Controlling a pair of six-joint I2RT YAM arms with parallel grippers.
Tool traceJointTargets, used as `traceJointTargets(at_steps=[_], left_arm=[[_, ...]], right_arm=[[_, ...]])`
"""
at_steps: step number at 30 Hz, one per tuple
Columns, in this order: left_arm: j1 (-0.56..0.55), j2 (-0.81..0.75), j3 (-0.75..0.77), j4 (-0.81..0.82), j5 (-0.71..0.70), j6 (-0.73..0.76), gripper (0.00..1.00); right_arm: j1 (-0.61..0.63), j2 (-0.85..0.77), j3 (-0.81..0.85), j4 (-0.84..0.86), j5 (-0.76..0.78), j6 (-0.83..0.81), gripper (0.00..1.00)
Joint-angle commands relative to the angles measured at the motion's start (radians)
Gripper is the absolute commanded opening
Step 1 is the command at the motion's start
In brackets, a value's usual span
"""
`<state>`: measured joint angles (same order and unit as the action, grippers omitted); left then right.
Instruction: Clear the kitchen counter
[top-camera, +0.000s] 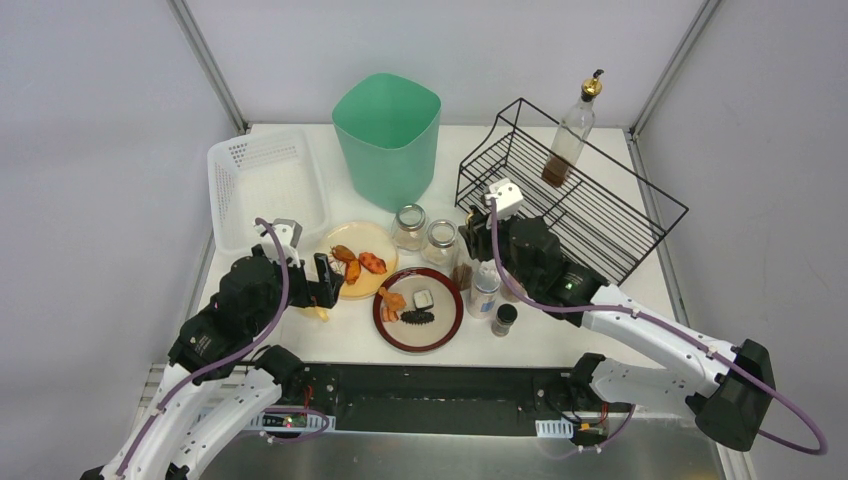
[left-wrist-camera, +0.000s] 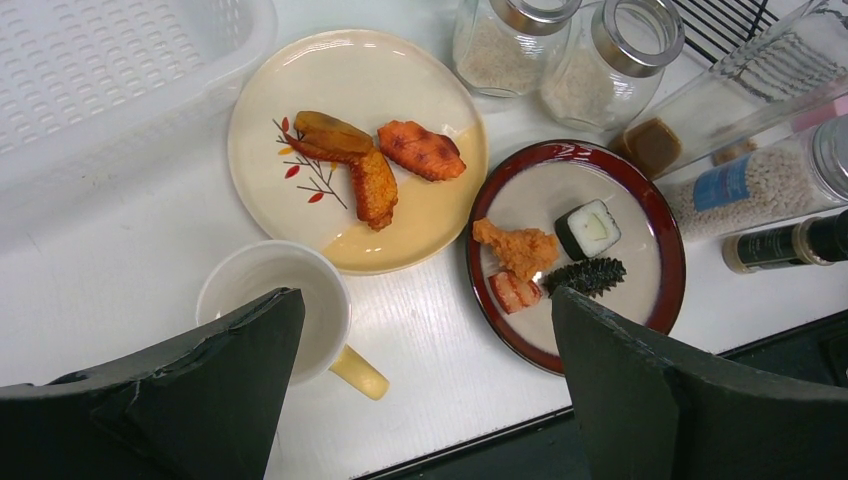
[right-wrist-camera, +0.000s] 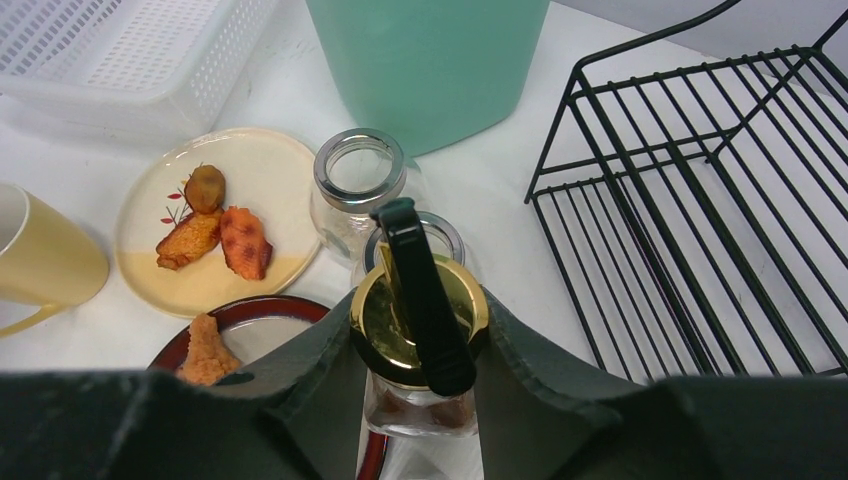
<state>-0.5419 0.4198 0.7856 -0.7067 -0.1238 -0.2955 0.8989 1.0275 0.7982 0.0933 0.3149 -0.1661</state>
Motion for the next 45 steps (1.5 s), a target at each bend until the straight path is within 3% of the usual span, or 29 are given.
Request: traceJointTargets(at_steps=[1, 8, 19, 26, 33, 38, 45], left_arm=[[0.002, 0.017, -0.004, 0.038, 0.004, 0.021, 1.00], [0.002, 0.025, -0.004, 0.038, 0.008, 0.024, 0.99], [0.002, 0.029, -0.004, 0.038, 0.010, 0.030, 1.00], [0.002, 0.040, -0.003, 0.038, 0.018, 0.032, 1.00], [0.002, 0.050, -0.002, 0.038, 0.027, 0.032, 1.00], [0.002, 0.052, -0.001, 0.038, 0.030, 0.032, 1.00], [0.001, 0.045, -0.003, 0.038, 0.038, 0.032, 1.00]], right_arm=[[0.011, -0.017, 0.089, 0.046, 0.024, -0.003, 0.00], [0.020, -0.024, 0.234, -0.015, 0.041, -0.022, 0.00], [0.021, 0.003, 0.541, -0.248, 0.117, -0.102, 0.00], [0.021, 0.053, 0.807, -0.389, 0.325, -0.204, 0.00], [0.018, 0.105, 0.964, -0.345, 0.586, -0.363, 0.00], [-0.047, 0.149, 1.049, -0.282, 0.634, -0.469, 0.00], [-0.258, 0.210, 1.135, -0.282, 0.553, -0.446, 0.00]])
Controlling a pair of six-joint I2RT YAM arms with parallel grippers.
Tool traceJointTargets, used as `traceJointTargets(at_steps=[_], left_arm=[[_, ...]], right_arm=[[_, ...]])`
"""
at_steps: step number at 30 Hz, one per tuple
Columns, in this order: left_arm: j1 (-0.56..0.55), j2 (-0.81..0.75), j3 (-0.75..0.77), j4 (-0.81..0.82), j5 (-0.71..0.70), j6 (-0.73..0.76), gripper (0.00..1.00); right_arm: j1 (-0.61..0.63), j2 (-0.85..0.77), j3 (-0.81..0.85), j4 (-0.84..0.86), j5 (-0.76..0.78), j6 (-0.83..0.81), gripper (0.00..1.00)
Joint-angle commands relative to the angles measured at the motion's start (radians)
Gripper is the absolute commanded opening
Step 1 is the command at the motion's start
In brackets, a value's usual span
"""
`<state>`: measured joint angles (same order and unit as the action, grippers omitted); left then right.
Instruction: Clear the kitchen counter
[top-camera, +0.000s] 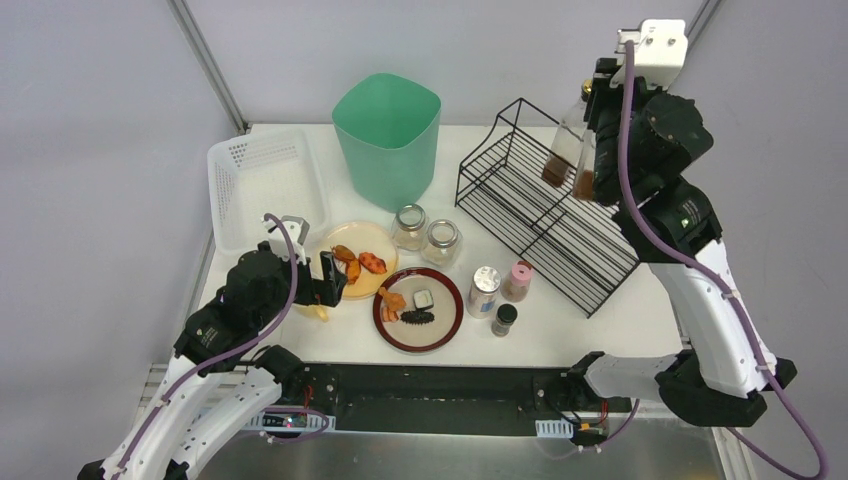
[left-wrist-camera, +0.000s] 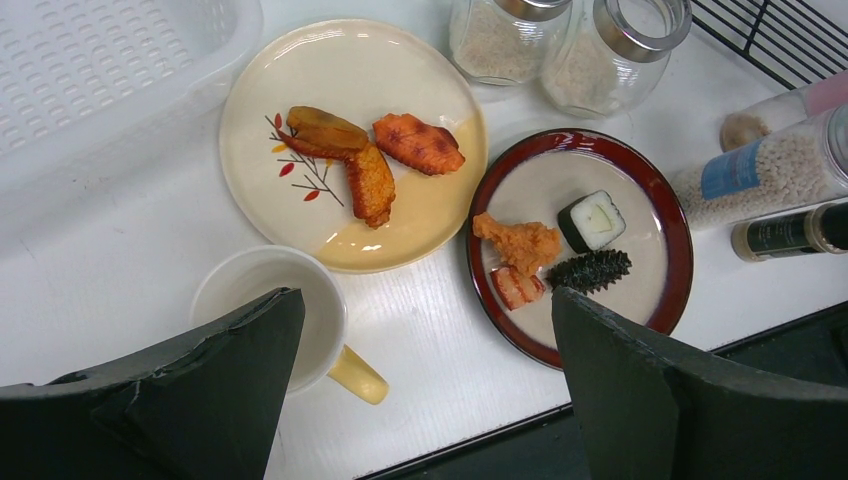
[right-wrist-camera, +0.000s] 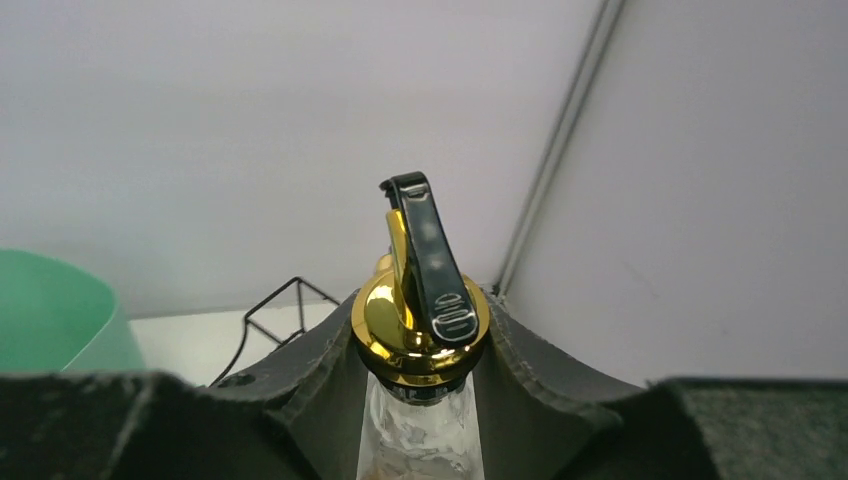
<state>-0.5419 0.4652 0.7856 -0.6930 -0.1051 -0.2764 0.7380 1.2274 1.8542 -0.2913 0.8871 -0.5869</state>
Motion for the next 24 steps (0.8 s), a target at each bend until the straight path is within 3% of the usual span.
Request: traceJointTargets(at_steps=[1, 15, 24], left_arm=[[0.002, -0.001, -0.002, 0.024, 0.021, 0.013, 1.00], [0.002, -0.011, -0.002, 0.025, 0.032, 0.014, 1.00], [0.003, 0.005, -0.003, 0.027, 0.052, 0.014, 1.00]], right_arm=[[-0.131, 0.018, 0.089, 0.099, -0.031, -0.016, 0.00], [-0.552, 0.109, 0.101, 0.031, -0.246, 0.267, 0.00], [-0.628, 0.130, 0.051, 0.019, -0.283, 0.394, 0.00]])
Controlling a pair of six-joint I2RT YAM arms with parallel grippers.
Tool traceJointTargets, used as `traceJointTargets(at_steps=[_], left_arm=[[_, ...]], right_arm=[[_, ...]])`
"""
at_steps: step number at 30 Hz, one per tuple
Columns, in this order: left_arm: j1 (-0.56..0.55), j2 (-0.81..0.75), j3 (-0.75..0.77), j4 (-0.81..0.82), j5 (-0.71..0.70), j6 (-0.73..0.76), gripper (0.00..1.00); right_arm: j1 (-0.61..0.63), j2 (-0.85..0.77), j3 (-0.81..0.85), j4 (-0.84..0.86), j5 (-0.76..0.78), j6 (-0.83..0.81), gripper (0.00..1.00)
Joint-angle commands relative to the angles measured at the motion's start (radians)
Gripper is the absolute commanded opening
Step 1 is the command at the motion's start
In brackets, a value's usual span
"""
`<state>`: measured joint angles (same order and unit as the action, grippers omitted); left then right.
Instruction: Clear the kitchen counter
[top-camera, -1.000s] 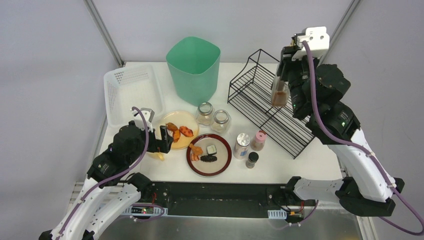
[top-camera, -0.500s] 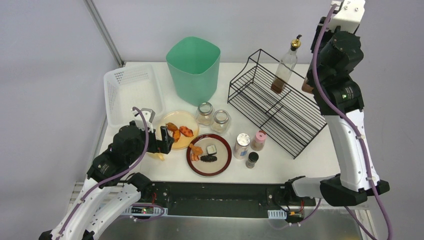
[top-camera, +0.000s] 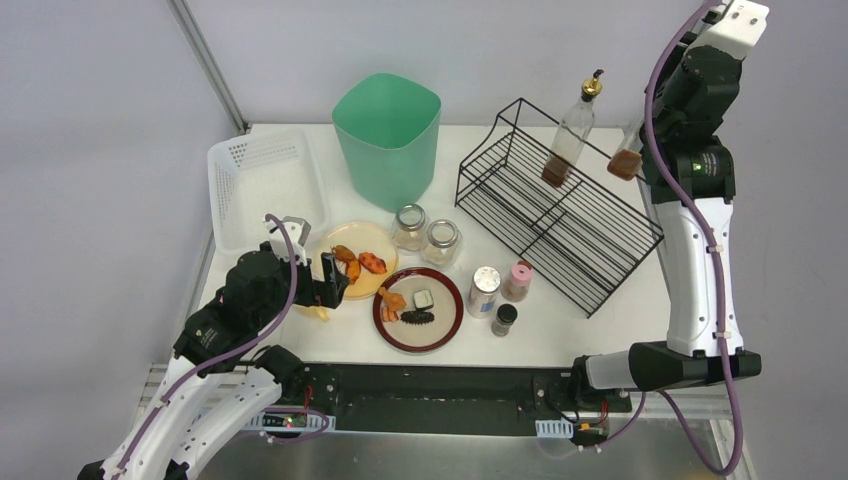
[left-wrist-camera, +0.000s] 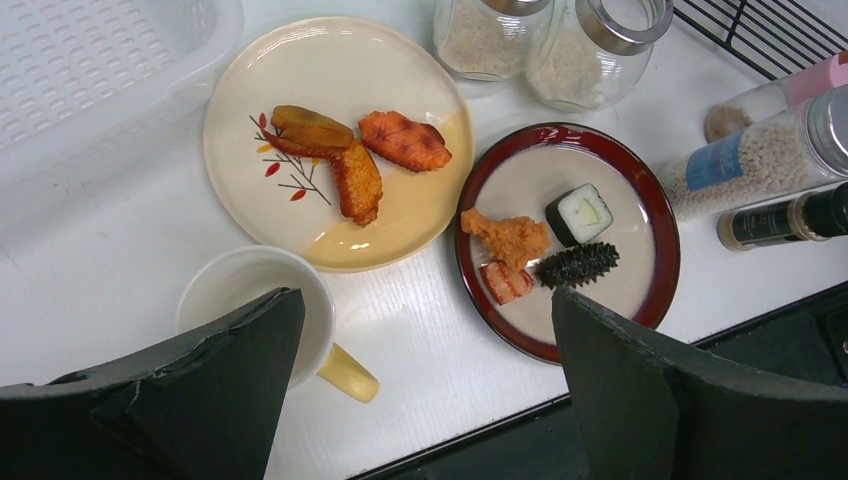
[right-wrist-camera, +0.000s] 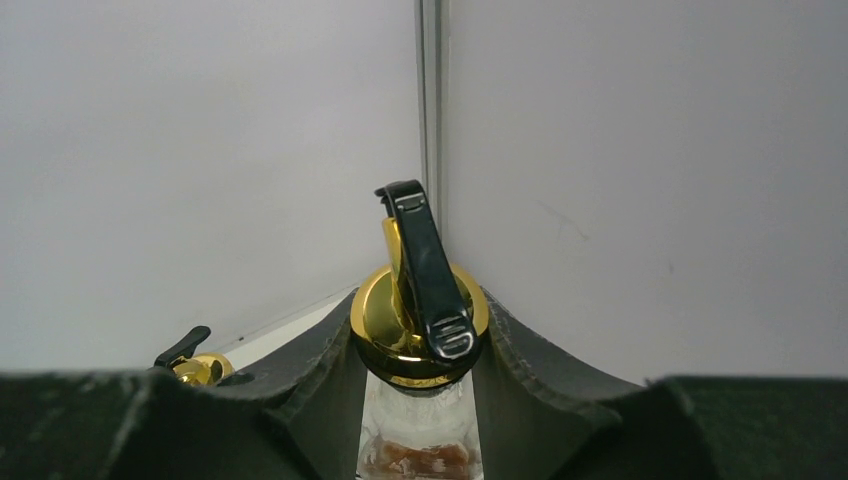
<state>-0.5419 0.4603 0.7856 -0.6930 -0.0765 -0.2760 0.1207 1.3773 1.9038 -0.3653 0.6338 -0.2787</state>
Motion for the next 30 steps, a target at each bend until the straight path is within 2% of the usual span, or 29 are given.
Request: traceJointTargets(at_steps=[1, 22, 30], left_arm=[[0.002, 0.008, -0.002, 0.027, 0.024, 0.013, 1.00], [0.002, -0.001, -0.006, 0.028, 0.024, 0.015, 1.00], [0.002, -0.001, -0.006, 0.029, 0.021, 0.015, 1.00]], right_arm=[[-0.013, -0.018, -0.007, 0.093, -0.028, 0.093, 0.00], [-0.017, -0.062, -0.200, 0.102, 0.006, 0.206, 0.00], [0.019, -0.051, -0.260, 0.130, 0.050, 0.212, 0.00]])
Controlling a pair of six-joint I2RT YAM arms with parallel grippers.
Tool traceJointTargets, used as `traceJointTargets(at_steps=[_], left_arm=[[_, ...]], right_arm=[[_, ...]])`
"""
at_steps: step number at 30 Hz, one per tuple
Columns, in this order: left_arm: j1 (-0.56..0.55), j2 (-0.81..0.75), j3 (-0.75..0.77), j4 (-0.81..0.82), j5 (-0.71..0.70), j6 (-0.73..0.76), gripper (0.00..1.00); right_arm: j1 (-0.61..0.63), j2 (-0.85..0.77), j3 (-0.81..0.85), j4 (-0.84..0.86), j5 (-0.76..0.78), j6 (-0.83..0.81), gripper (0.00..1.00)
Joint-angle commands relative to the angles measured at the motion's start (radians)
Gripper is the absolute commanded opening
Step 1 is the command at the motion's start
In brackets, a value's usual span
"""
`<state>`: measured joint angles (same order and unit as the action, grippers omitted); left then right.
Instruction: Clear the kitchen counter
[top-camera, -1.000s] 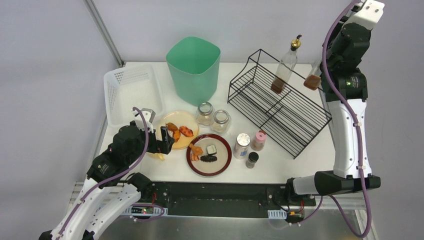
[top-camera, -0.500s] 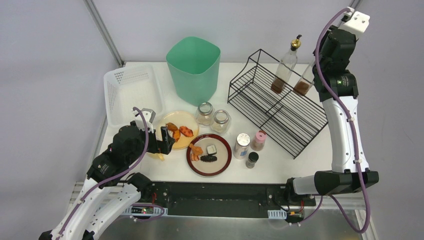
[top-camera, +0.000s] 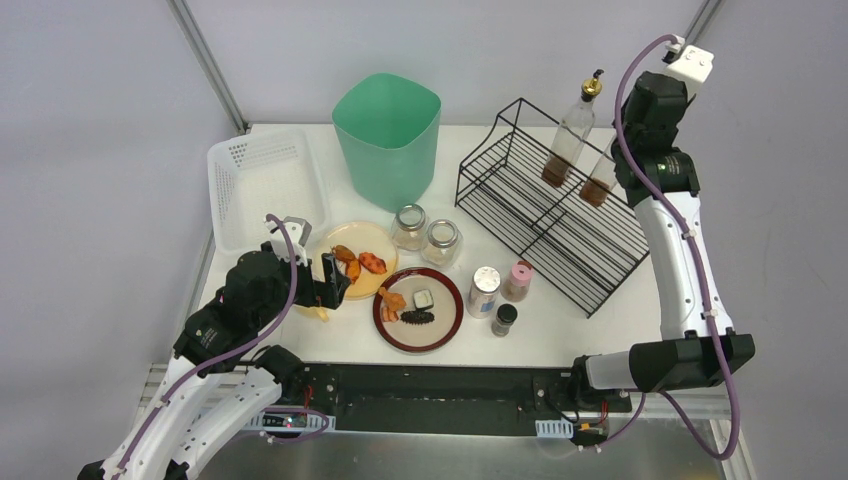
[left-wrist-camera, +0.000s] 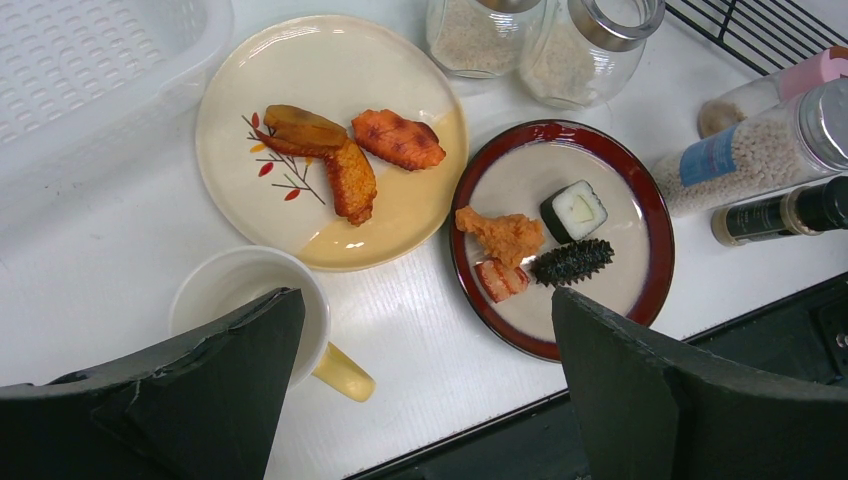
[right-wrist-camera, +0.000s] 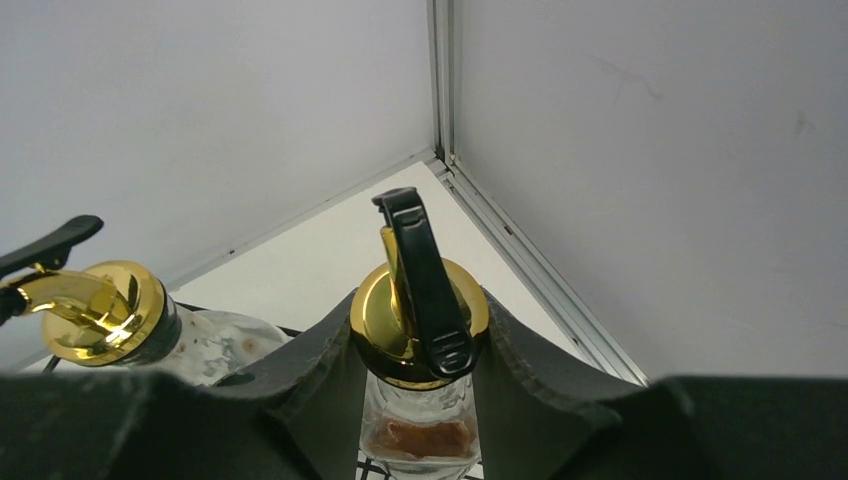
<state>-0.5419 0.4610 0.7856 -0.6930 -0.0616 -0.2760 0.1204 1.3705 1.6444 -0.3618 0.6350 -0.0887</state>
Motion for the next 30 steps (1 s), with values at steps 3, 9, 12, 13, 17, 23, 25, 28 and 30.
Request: traceJointTargets(at_steps=[3, 9, 12, 13, 17, 23, 25, 28, 30], left_arm=[[0.002, 0.000, -0.005, 0.028, 0.008, 0.015, 1.00], [0.002, -0.002, -0.005, 0.029, 0.008, 0.016, 1.00], [0.002, -0.004, -0.005, 0.029, 0.007, 0.017, 1.00], [0.002, -0.004, -0.006, 0.029, 0.008, 0.017, 1.00], [0.002, -0.002, -0.005, 0.029, 0.012, 0.016, 1.00], [0.002, 0.003, -0.006, 0.028, 0.014, 0.017, 1.00], [0.002, 0.003, -0.006, 0.029, 0.014, 0.017, 1.00], [0.002, 0.007, -0.005, 0.029, 0.013, 0.017, 1.00], [0.002, 0.010, -0.005, 0.029, 0.013, 0.017, 1.00]], right_arm=[[0.035, -0.037, -0.019, 0.139, 0.070, 0.014, 0.00], [0.061, -0.031, -0.065, 0.162, 0.085, 0.001, 0.00], [0.071, -0.034, -0.083, 0.169, 0.092, -0.004, 0.00], [0.074, -0.035, -0.088, 0.170, 0.093, -0.004, 0.05], [0.080, -0.044, -0.110, 0.173, 0.099, -0.004, 0.34], [0.092, -0.072, -0.115, 0.166, 0.097, -0.002, 0.65], [0.098, -0.082, -0.100, 0.143, 0.095, -0.002, 0.73], [0.105, -0.101, -0.078, 0.101, 0.083, -0.004, 0.77], [0.111, -0.122, -0.063, 0.071, 0.075, -0.004, 0.78]])
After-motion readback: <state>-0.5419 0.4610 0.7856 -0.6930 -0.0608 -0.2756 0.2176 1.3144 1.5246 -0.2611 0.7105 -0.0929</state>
